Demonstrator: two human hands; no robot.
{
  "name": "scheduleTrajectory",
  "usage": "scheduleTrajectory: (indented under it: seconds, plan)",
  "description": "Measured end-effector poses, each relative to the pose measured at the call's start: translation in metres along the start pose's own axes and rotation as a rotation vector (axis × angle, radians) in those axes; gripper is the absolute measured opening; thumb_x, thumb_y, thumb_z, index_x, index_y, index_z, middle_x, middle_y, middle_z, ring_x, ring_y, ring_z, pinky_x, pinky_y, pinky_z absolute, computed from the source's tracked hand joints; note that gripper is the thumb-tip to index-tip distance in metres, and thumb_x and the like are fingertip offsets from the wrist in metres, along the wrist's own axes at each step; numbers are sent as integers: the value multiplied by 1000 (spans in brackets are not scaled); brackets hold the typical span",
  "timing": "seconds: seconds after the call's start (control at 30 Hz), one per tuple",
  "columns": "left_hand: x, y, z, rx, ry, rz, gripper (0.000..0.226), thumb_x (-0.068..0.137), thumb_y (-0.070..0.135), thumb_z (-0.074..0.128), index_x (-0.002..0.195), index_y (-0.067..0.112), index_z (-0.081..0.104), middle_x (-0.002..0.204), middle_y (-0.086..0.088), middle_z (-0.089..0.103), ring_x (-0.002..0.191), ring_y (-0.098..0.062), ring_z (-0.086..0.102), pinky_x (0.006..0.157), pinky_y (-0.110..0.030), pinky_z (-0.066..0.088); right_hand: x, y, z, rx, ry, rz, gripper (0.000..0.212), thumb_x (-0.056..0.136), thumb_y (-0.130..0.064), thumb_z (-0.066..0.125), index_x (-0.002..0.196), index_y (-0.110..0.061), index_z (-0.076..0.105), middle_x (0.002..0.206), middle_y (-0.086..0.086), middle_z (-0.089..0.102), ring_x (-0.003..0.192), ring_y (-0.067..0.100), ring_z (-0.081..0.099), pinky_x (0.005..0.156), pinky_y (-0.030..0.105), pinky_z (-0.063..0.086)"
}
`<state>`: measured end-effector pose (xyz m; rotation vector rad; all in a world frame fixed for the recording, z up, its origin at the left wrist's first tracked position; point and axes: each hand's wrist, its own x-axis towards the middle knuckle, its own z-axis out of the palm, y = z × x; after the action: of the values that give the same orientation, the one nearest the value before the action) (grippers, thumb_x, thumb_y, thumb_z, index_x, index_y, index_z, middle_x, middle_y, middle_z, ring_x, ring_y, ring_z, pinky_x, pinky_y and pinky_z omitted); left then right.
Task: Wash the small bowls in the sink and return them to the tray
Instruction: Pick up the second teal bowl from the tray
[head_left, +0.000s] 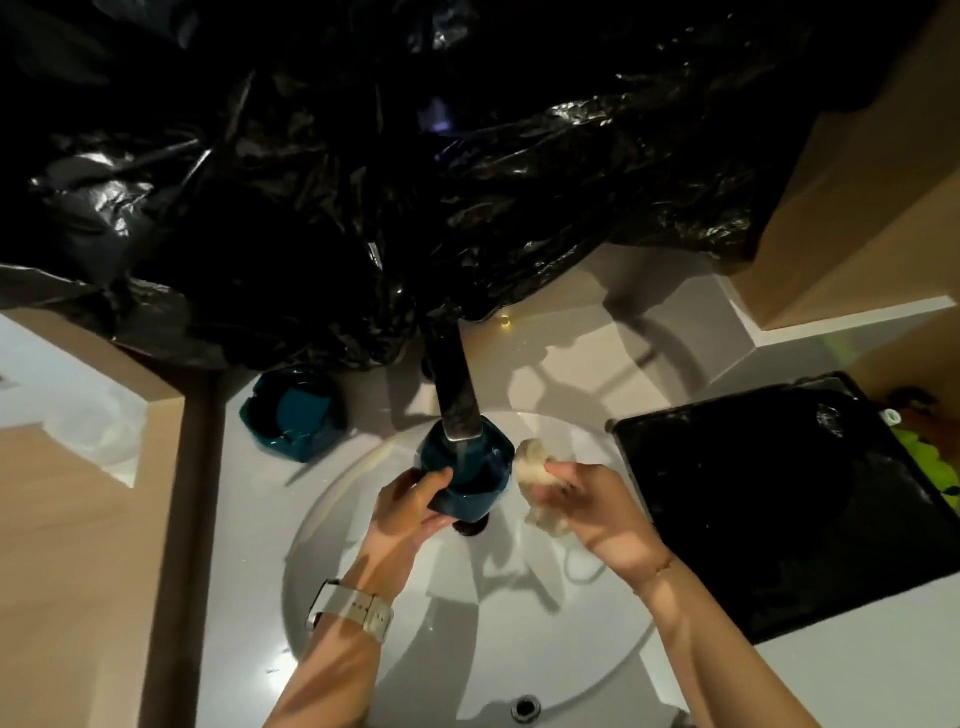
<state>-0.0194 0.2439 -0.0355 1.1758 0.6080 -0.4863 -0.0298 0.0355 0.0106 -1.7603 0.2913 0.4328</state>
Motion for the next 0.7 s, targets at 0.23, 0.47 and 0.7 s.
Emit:
scheduleTrajectory:
  seconds: [0.23,0.47,0.7]
  plan:
    - [3,-6,-2,113,97,103,29,88,15,69,116,7,65,107,-13,74,100,-27,70,76,-28,57,14,9,-7,-278,209,-218,52,83,-31,72,55,-17,31,52,-8,30,53,5,28,52,20,29]
    - [-6,-1,3,209,136,258,18,88,11,69,105,14,68,101,-9,75,88,-19,73,69,-24,58,13,12,-7,17,152,-93,39,89,-35,65,61,-12,49,54,-5,50,55,4,49,59,11,39]
    - [-11,-2,4,623,258,462,33,78,30,80,107,30,65,93,23,72,92,-2,68,88,-17,51,18,33,-12,281,61,-5,31,81,-7,73,104,8,59,91,19,68,75,22,64,56,24,50]
